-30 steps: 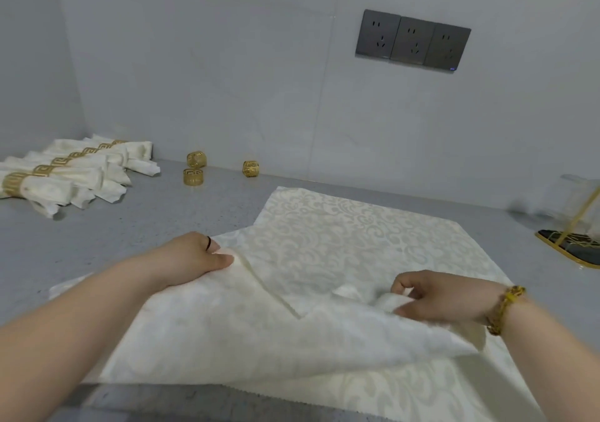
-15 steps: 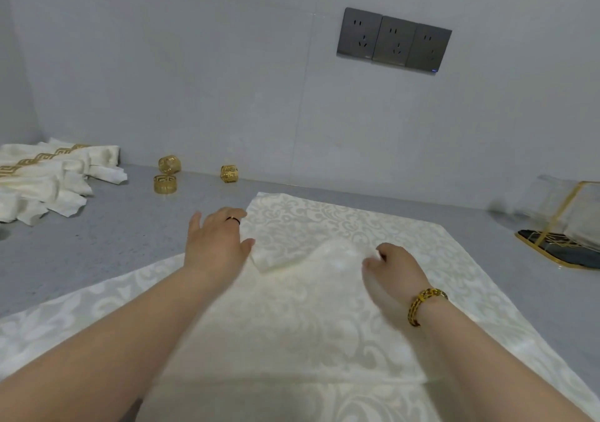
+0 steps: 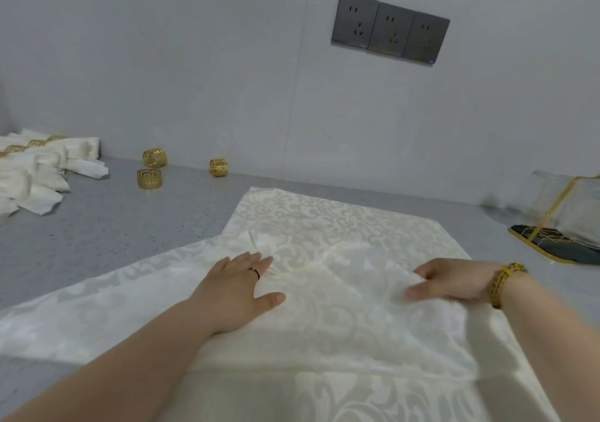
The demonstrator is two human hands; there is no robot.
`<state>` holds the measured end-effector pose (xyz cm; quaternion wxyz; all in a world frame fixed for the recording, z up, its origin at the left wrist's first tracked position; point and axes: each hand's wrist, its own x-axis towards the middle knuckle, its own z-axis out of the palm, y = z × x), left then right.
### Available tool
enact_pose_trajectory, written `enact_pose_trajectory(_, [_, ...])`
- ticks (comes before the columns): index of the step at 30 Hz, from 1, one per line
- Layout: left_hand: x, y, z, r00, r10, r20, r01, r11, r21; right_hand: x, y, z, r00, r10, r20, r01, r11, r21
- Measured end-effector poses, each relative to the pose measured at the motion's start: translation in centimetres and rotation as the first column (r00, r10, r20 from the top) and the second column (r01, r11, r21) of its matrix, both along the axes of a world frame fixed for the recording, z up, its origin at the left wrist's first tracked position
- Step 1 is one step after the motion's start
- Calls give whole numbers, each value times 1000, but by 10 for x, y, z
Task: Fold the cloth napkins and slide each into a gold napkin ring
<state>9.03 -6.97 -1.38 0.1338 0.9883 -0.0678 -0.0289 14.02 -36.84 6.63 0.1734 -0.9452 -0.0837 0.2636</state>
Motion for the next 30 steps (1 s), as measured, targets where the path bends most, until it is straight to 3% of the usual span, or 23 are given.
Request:
enact_pose_trajectory(3, [-2,0,1,997,39,74,-35,998,-59,-1,-19,15,996,41,78,-4,905,-426])
enact_pose_trajectory(6, [-3,3,2,993,63,101,-62,998,-18,-2,-26,16,998,-52,28,59,819,-571])
enact_pose_trajectory(8, [-2,8,2,998,47,50,-48,999,19,-2,-19,10,995,-34,91,85,765,-638])
enact_pose_trajectory(9, [-3,9,3,999,31,10,-32,999,28,1,-11,4,983,17,184,104,768,-631])
enact_pose_trajectory(11, [-3,12,4,999,3,-40,-2,1000,25,4,16,-7,911,118,395,84,884,-459])
enact_pose_trajectory(12, [-3,13,5,999,-5,-53,6,1000,21,4,33,-12,883,157,443,-1,943,-332])
enact_pose_trajectory(14, [-3,14,6,998,-15,-55,17,1000,25,1,70,-22,856,280,434,-219,958,-186])
enact_pose_trajectory(16, [-2,16,7,999,-12,-49,14,999,49,2,104,-33,812,432,392,-362,900,-243])
enact_pose_trajectory(18, [-4,16,8,999,4,-36,0,996,87,11,126,-41,776,512,370,-393,850,-352])
enact_pose_trajectory(24, [-5,18,10,997,26,-75,-14,988,156,61,147,-53,885,262,385,-164,950,-267])
enact_pose_trajectory(30, [-6,17,14,989,29,-144,-1,981,193,89,163,-64,882,203,424,-73,950,-303])
